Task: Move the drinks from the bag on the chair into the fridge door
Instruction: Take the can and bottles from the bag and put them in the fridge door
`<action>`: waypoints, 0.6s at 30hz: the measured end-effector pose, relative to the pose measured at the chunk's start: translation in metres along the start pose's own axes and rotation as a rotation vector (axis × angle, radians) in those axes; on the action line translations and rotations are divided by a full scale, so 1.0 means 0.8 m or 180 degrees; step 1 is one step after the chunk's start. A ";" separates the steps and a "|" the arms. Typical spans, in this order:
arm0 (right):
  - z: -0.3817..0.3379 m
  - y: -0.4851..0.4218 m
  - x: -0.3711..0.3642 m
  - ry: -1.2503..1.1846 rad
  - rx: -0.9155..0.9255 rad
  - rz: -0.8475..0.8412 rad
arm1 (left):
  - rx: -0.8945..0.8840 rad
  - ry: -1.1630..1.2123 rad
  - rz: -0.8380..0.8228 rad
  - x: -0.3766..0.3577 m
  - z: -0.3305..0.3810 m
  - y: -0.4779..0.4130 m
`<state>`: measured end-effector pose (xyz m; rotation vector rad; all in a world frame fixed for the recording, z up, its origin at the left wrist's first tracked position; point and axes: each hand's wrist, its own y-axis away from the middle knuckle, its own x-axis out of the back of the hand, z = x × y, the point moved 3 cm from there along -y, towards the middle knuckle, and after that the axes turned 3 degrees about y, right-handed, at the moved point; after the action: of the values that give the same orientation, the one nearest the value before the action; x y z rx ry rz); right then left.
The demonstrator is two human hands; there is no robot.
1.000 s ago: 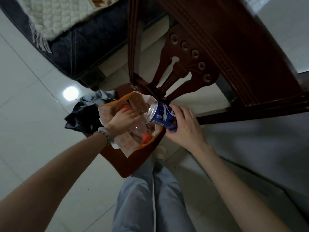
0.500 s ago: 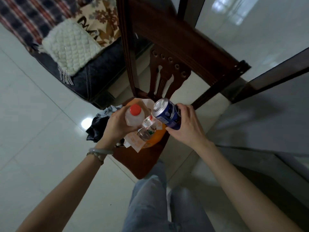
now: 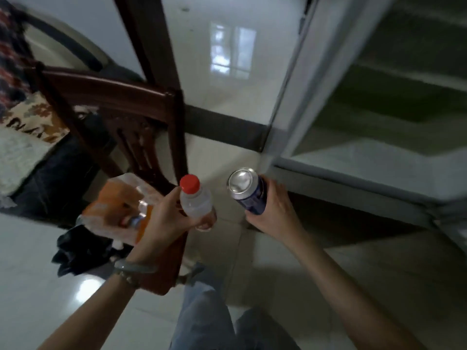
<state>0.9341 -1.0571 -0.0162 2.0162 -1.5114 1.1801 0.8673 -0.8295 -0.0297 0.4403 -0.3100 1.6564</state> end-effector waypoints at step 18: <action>0.192 0.326 0.336 0.0347 -0.1802 0.2229 | -0.1453 0.0019 -0.1857 -0.389 0.338 0.026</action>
<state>0.7800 -1.4250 0.0551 1.0641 -2.2584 0.8936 0.9053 -1.2285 0.0691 0.1544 -0.4888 0.9781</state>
